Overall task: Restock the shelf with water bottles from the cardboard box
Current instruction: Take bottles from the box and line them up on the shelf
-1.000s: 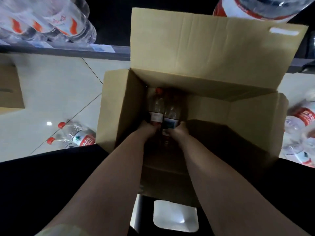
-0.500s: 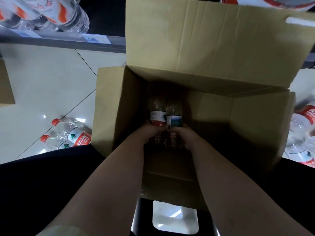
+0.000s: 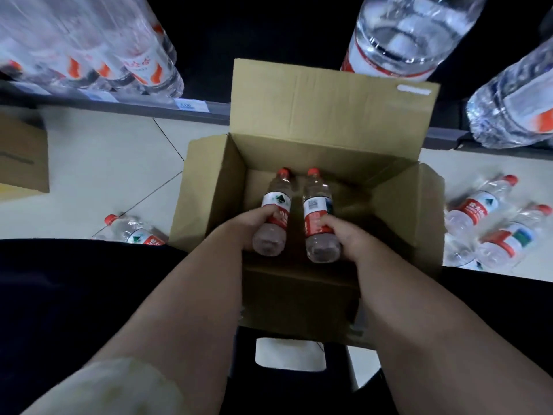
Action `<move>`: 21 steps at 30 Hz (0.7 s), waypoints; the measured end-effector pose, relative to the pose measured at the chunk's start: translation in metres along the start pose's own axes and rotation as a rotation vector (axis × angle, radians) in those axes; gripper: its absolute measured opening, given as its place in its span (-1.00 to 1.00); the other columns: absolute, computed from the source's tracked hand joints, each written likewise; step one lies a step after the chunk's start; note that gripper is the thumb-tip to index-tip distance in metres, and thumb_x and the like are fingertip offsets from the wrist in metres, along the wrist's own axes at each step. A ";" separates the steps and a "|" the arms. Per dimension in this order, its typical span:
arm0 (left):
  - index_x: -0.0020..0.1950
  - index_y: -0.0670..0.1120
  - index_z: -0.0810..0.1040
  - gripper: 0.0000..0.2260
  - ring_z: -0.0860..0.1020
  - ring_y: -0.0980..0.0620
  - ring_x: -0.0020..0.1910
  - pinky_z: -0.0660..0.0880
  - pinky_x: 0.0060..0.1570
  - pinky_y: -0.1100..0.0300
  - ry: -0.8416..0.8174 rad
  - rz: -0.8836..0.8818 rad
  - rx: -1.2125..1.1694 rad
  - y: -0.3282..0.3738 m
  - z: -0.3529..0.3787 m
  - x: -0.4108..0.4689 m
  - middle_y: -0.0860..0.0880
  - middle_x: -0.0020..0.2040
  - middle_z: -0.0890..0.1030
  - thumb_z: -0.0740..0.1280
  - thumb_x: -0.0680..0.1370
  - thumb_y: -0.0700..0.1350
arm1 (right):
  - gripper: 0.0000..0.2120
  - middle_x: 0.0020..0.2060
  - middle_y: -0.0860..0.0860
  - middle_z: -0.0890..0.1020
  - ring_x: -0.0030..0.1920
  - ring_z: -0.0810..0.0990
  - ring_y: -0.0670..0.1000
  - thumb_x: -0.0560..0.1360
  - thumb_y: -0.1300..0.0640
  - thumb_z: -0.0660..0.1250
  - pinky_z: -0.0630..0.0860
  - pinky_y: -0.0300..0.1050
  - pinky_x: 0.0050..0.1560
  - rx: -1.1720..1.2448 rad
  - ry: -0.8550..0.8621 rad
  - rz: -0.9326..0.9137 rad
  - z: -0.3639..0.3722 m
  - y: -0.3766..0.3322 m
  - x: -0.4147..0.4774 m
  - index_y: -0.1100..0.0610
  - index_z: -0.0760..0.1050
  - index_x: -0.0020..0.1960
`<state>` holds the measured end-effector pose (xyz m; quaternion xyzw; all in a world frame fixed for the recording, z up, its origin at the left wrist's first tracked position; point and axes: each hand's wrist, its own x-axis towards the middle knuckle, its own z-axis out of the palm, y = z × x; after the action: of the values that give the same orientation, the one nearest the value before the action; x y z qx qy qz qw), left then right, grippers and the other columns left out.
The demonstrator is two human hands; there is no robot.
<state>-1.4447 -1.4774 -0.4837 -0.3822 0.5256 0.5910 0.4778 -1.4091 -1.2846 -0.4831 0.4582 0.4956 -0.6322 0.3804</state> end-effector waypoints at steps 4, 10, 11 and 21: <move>-0.15 -0.16 0.46 -0.76 0.54 0.04 -0.53 0.50 -0.45 0.24 -0.169 0.085 -0.057 -0.011 0.014 -0.050 -0.07 -0.45 0.55 0.36 0.52 0.00 | -0.71 -0.21 0.22 0.62 -0.27 0.64 0.13 0.53 0.19 0.30 0.62 -0.01 -0.22 0.118 -0.099 -0.131 -0.003 0.005 -0.057 0.23 0.43 0.23; 0.15 -0.18 0.51 -0.77 0.67 -0.09 -0.14 0.62 -0.09 0.02 -0.313 0.376 -0.157 -0.014 0.047 -0.143 -0.17 -0.07 0.68 0.33 0.55 -0.09 | -0.71 -0.18 0.20 0.70 -0.22 0.71 0.15 0.51 0.14 0.30 0.59 0.06 -0.15 0.245 -0.177 -0.381 0.008 -0.005 -0.151 0.19 0.47 0.20; 0.19 -0.18 0.50 -0.73 0.65 -0.12 -0.06 0.59 0.01 -0.03 -0.320 0.427 -0.171 -0.012 0.051 -0.157 -0.19 0.03 0.65 0.35 0.54 -0.09 | -0.71 -0.19 0.19 0.71 -0.22 0.71 0.14 0.50 0.15 0.30 0.58 0.06 -0.13 0.250 -0.197 -0.433 0.009 -0.008 -0.167 0.20 0.47 0.20; 0.32 -0.21 0.44 -0.52 0.64 -0.19 0.01 0.60 0.01 -0.13 -0.322 0.794 -0.151 0.019 0.074 -0.287 -0.26 0.11 0.63 0.43 0.48 -0.03 | -0.40 0.01 0.25 0.68 -0.07 0.71 0.19 0.31 -0.01 0.50 0.62 0.13 -0.10 0.414 -0.360 -0.760 0.015 -0.030 -0.294 0.20 0.45 0.27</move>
<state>-1.3868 -1.4512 -0.1934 -0.0872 0.5057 0.8179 0.2603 -1.3545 -1.2851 -0.1919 0.1934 0.4179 -0.8817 0.1025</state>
